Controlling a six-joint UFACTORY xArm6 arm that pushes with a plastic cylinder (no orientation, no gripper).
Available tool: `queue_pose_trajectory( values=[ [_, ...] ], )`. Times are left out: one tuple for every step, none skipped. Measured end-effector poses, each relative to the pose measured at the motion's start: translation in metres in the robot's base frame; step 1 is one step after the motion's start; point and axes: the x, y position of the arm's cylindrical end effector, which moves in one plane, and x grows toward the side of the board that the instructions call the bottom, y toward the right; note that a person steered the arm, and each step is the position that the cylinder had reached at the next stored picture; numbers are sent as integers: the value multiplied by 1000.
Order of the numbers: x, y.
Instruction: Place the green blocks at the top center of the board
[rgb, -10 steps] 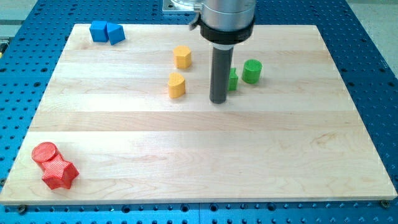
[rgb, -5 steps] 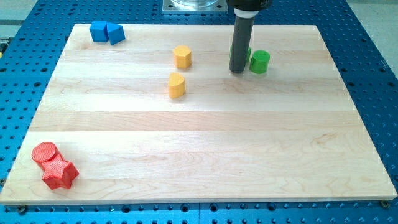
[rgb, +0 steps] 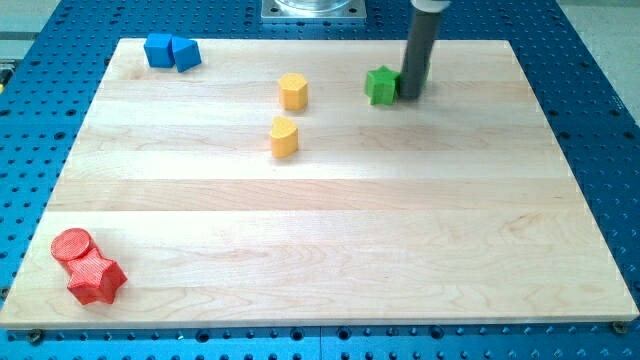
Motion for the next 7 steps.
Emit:
queue_pose_trajectory(
  values=[
    [-16, -42],
    [0, -32],
    [37, -40],
    [21, -55],
    [-18, -71],
    [-26, -77],
    [15, -68]
  ],
)
